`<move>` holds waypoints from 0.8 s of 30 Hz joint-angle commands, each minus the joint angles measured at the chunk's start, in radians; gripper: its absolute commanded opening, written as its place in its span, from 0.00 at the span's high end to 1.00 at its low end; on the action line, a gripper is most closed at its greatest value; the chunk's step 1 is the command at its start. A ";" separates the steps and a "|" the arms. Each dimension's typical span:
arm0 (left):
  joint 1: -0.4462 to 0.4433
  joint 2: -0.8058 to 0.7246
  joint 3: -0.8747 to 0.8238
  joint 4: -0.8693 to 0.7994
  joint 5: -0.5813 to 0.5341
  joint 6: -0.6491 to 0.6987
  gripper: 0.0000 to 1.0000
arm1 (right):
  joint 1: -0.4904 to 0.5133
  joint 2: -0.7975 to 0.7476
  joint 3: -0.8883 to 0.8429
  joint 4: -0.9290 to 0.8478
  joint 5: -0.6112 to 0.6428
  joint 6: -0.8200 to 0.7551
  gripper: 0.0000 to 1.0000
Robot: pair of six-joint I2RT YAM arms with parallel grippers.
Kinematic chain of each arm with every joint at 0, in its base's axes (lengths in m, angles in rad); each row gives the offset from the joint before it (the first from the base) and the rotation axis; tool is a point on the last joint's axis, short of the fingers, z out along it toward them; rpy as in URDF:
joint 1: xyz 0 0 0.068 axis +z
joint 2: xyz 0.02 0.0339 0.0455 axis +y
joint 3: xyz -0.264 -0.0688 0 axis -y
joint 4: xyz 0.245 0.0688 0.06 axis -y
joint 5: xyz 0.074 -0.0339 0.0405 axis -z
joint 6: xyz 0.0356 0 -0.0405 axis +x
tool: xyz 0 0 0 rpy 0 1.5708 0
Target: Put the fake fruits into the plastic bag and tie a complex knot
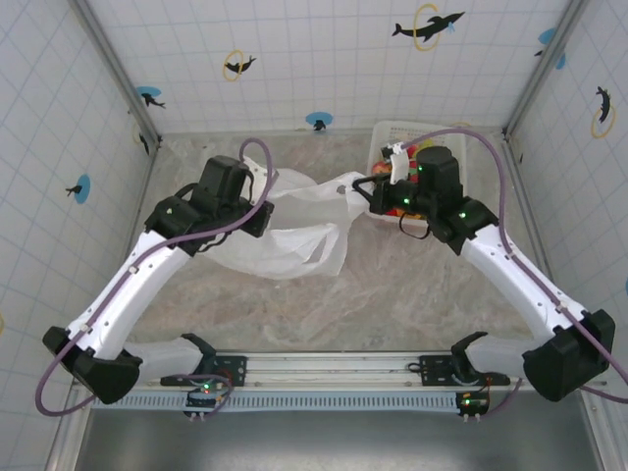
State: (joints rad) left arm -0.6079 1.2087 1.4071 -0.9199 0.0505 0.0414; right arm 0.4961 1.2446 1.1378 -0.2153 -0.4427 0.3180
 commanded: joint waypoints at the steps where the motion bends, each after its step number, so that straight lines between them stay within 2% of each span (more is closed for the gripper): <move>1: -0.004 0.013 0.041 -0.103 0.181 0.112 1.00 | -0.025 0.024 0.052 0.011 -0.039 -0.069 1.00; 4: -0.004 0.039 0.043 -0.111 0.282 0.142 1.00 | -0.050 0.088 0.072 0.079 -0.042 -0.062 1.00; 9: -0.004 0.071 0.042 -0.084 0.258 0.113 1.00 | -0.060 0.186 0.139 0.130 -0.070 -0.050 0.98; 17: -0.003 0.085 -0.003 0.077 0.172 -0.138 1.00 | -0.106 0.334 0.211 0.054 0.015 -0.037 0.69; 20: -0.004 0.114 -0.023 0.097 0.176 -0.237 1.00 | -0.119 0.329 0.218 0.054 0.005 -0.033 0.54; 22: -0.003 0.137 -0.031 0.096 0.179 -0.268 1.00 | -0.120 0.311 0.220 0.054 0.011 -0.034 0.41; 24: -0.003 0.157 -0.036 0.090 0.165 -0.293 1.00 | -0.120 0.292 0.224 0.010 0.016 -0.042 0.32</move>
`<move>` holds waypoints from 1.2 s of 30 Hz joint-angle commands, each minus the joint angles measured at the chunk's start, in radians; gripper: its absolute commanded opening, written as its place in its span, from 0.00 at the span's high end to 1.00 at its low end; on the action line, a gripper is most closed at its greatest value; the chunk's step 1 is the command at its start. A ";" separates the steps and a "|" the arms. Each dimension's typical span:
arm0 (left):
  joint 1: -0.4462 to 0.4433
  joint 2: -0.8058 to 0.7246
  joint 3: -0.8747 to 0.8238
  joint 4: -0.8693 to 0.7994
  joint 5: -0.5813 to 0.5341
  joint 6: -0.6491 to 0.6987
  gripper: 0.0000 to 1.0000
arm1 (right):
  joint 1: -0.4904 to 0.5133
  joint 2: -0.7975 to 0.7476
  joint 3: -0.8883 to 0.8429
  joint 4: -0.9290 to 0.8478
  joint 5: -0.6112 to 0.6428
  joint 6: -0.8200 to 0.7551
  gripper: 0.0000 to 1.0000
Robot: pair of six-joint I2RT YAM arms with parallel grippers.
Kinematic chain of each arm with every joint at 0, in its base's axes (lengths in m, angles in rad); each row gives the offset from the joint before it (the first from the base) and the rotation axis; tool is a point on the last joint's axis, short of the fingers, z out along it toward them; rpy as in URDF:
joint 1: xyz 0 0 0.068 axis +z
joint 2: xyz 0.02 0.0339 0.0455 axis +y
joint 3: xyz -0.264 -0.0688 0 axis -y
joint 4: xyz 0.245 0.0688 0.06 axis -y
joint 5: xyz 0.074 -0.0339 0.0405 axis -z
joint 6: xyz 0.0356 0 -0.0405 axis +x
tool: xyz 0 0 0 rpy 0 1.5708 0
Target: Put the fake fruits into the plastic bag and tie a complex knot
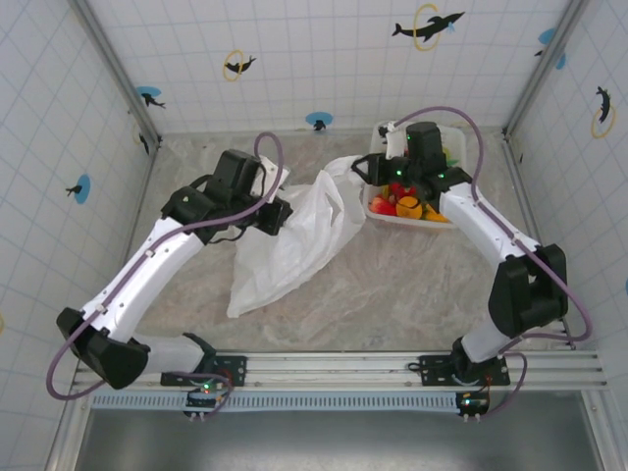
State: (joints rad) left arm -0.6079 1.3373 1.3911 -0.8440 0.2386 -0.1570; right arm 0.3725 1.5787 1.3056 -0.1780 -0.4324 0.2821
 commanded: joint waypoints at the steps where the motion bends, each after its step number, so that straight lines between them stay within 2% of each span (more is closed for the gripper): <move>1: -0.003 0.036 -0.025 0.024 -0.030 -0.107 1.00 | 0.003 -0.051 0.059 -0.047 0.014 -0.014 0.27; 6: -0.003 0.082 -0.021 0.055 -0.013 -0.140 1.00 | -0.008 -0.099 0.062 -0.151 0.074 -0.055 0.05; 9: -0.003 0.110 0.000 0.058 -0.004 -0.153 1.00 | -0.032 -0.128 0.059 -0.185 0.059 -0.063 0.00; 14: -0.004 0.153 0.025 0.048 -0.004 -0.160 1.00 | -0.062 -0.190 0.065 -0.275 0.003 -0.070 0.00; 18: -0.003 0.182 0.039 0.047 0.007 -0.174 1.00 | -0.060 -0.251 0.060 -0.379 -0.025 -0.076 0.09; 19: -0.003 0.190 0.047 0.045 0.008 -0.174 1.00 | -0.054 -0.267 0.044 -0.376 -0.058 -0.074 0.15; 22: -0.003 0.204 0.058 0.042 0.012 -0.168 1.00 | -0.005 -0.303 -0.041 -0.271 -0.104 -0.025 0.24; 27: -0.003 0.212 0.067 0.045 0.005 -0.165 1.00 | 0.097 -0.223 -0.067 -0.105 -0.123 0.051 0.25; 32: -0.003 0.219 0.054 0.060 0.020 -0.165 1.00 | 0.175 -0.086 0.021 -0.106 -0.047 0.033 0.25; 36: -0.003 0.223 0.043 0.072 0.026 -0.169 1.00 | 0.188 -0.024 0.058 -0.165 -0.045 0.022 0.33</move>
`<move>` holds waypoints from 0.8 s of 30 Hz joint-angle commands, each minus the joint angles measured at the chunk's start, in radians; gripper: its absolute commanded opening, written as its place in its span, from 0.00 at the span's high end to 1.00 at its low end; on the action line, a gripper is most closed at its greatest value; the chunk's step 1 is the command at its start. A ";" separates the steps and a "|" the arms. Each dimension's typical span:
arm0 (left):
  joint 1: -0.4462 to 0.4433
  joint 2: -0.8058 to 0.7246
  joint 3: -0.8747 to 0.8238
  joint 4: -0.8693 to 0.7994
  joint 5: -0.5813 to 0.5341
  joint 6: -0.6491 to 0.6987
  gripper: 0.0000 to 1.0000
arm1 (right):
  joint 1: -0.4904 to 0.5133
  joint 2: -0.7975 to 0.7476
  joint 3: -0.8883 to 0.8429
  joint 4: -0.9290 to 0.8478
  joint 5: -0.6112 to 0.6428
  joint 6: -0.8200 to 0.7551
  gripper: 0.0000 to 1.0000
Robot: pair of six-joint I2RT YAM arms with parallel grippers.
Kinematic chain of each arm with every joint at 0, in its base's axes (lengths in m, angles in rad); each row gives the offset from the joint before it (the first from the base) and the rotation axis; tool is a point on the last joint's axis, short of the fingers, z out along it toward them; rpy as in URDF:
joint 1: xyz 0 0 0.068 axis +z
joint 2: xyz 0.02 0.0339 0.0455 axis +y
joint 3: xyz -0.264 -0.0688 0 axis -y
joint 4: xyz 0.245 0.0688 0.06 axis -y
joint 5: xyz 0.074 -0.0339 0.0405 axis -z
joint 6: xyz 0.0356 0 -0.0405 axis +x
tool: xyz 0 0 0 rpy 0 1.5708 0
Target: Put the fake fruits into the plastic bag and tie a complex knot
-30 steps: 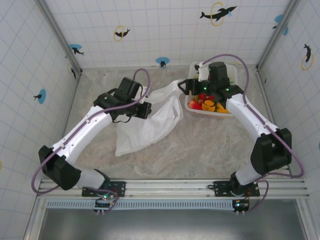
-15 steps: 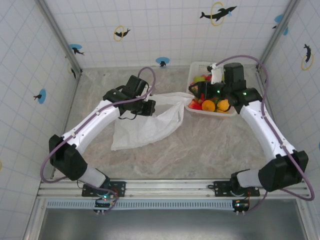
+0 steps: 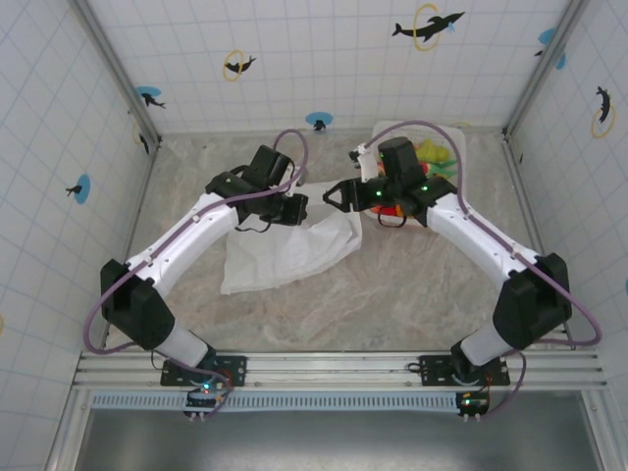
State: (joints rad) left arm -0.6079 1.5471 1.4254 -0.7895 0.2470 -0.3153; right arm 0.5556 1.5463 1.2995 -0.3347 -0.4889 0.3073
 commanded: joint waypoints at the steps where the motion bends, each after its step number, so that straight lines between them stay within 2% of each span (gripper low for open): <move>1: -0.003 0.013 0.003 0.027 0.020 -0.018 1.00 | 0.007 0.007 0.059 -0.028 -0.009 -0.005 0.35; 6: -0.003 0.027 -0.006 0.063 0.038 -0.045 1.00 | 0.031 -0.076 -0.023 -0.107 -0.061 -0.019 0.40; 15: -0.003 0.039 -0.014 0.088 0.025 -0.068 1.00 | 0.138 -0.165 -0.159 -0.234 -0.036 0.015 0.42; 24: -0.001 0.034 -0.023 0.098 0.023 -0.078 1.00 | 0.203 -0.197 -0.334 -0.128 -0.056 0.090 0.39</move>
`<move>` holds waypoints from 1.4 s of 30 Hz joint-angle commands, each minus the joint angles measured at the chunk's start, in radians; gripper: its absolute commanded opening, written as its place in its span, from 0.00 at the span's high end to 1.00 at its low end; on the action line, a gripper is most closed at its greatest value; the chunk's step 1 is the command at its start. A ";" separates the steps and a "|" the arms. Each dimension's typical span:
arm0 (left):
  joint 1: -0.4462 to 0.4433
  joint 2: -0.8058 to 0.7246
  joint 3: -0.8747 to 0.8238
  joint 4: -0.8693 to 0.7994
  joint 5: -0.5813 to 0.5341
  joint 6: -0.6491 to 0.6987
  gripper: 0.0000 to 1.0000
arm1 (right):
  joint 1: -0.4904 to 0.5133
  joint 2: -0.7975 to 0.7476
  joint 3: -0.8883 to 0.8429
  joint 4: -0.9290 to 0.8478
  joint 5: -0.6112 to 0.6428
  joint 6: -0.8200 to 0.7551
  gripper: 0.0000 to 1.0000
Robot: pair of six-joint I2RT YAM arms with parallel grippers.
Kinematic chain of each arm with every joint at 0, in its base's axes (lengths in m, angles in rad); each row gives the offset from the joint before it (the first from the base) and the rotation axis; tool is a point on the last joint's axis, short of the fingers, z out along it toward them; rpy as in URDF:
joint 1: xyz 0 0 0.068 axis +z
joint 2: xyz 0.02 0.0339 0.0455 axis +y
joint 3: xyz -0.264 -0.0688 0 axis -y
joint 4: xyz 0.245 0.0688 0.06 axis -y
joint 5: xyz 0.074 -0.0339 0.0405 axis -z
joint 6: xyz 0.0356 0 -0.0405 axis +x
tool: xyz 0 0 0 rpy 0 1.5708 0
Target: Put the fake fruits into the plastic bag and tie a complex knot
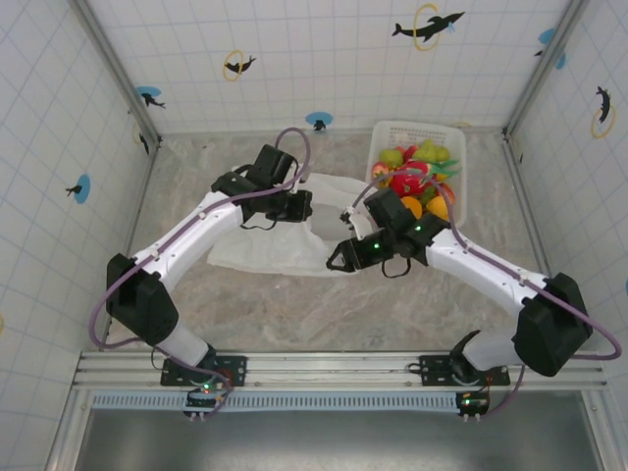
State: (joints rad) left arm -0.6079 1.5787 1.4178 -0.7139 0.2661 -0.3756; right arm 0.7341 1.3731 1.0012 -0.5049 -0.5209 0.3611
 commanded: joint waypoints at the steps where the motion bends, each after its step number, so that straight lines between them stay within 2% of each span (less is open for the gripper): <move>1: -0.001 -0.001 -0.019 0.023 0.003 -0.018 1.00 | 0.034 -0.032 -0.051 0.054 -0.027 0.042 0.39; 5: -0.001 -0.005 -0.026 0.026 0.002 -0.017 1.00 | 0.038 -0.082 -0.090 0.090 -0.041 0.072 0.37; 11: -0.001 -0.008 -0.031 0.002 -0.026 0.023 1.00 | -0.057 -0.189 -0.003 -0.013 -0.003 0.008 0.33; 16: -0.001 -0.023 -0.047 0.009 -0.022 0.028 1.00 | -0.227 -0.204 0.132 -0.143 0.130 -0.082 0.28; 21: -0.003 -0.052 -0.060 0.032 0.016 0.040 1.00 | -0.370 -0.132 0.237 -0.212 0.439 -0.141 0.24; 23: -0.003 -0.067 -0.060 0.028 0.016 0.050 1.00 | -0.416 -0.093 0.253 -0.206 0.486 -0.145 0.21; 26: -0.003 -0.091 -0.069 0.032 0.018 0.058 1.00 | -0.470 -0.037 0.250 -0.140 0.471 -0.128 0.18; 32: -0.003 -0.120 -0.086 0.039 0.020 0.055 1.00 | -0.463 0.089 0.279 -0.193 0.516 -0.173 0.15; 37: -0.002 -0.117 -0.079 0.035 0.013 0.058 1.00 | -0.420 0.163 0.264 -0.169 0.583 -0.167 0.12; 42: -0.003 -0.121 -0.077 0.032 0.019 0.077 1.00 | -0.411 0.234 0.286 -0.145 0.639 -0.140 0.15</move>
State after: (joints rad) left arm -0.6079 1.4731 1.3479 -0.6823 0.2749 -0.3359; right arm 0.3210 1.5730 1.2358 -0.6621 0.0528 0.2089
